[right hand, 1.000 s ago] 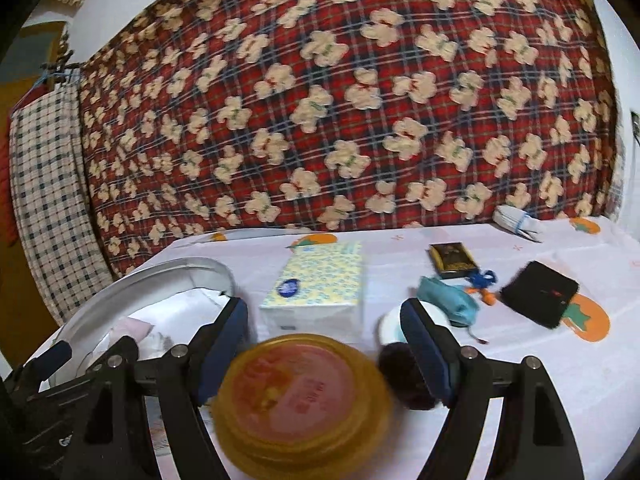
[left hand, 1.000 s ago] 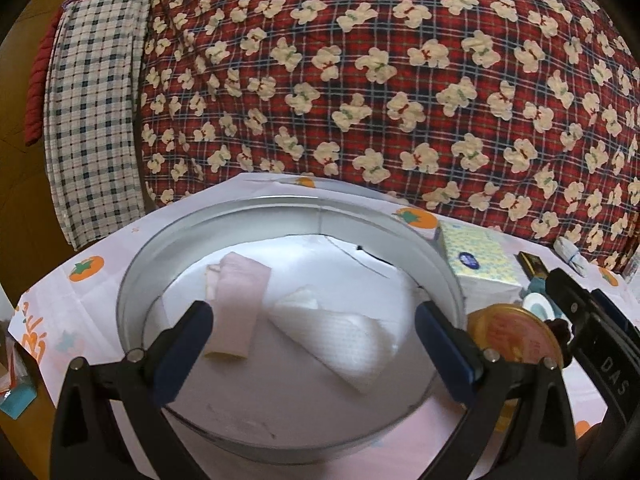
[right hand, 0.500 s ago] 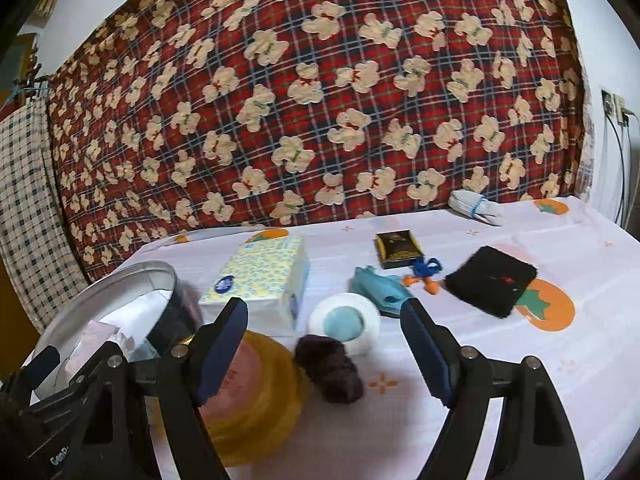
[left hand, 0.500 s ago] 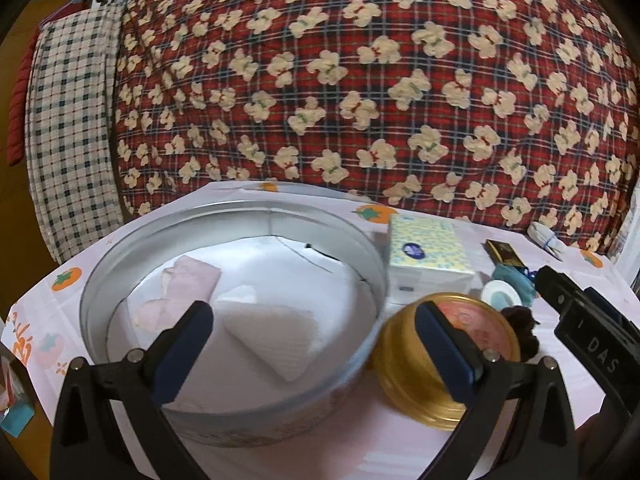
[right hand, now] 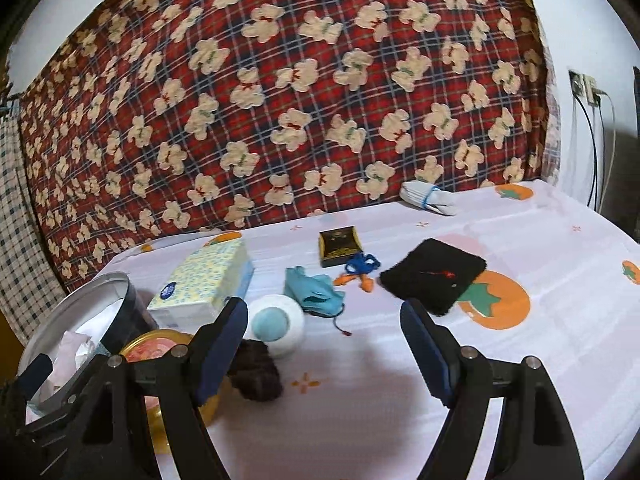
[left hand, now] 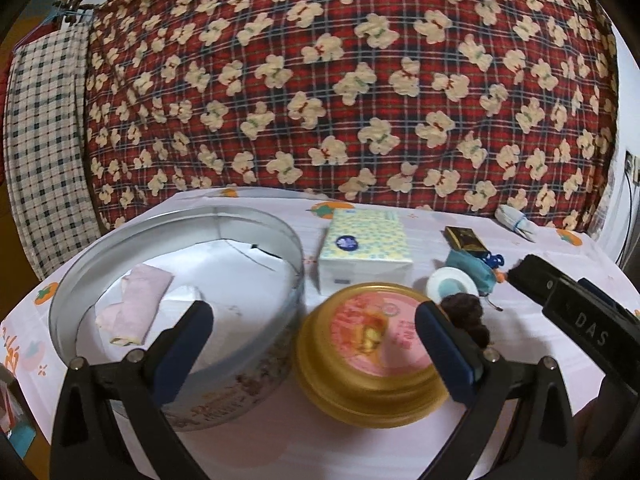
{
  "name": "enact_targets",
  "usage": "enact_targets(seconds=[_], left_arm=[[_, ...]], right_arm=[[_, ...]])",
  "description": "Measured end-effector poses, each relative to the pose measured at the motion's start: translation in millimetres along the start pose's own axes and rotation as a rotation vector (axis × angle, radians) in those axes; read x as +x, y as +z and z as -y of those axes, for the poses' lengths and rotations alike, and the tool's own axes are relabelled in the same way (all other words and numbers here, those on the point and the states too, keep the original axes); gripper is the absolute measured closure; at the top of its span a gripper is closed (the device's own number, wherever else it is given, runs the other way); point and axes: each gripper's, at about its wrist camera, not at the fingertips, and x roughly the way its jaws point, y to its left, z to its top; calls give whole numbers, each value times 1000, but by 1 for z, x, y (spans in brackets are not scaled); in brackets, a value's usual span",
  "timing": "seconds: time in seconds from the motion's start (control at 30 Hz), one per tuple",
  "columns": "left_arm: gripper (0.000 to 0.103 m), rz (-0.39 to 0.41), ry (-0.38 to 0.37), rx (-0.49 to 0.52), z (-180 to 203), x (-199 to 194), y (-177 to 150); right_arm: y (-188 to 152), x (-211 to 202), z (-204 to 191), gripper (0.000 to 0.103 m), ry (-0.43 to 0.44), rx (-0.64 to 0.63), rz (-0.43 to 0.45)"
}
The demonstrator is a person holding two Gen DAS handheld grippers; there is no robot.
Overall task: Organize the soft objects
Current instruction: 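Withdraw the left tool from the tin toward the purple scrunchie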
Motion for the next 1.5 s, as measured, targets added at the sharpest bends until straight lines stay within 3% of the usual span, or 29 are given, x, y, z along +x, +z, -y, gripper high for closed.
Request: enact_targets(seconds=[0.57, 0.83, 1.5], left_arm=[[1, 8, -49, 78, 47, -7, -3], [1, 12, -70, 110, 67, -11, -3], [1, 5, -154, 180, 117, -16, -7]], right_arm=[[8, -7, 43, 22, -104, 26, 2], [12, -20, 59, 22, -198, 7, 79], [25, -21, 137, 23, -306, 106, 77]])
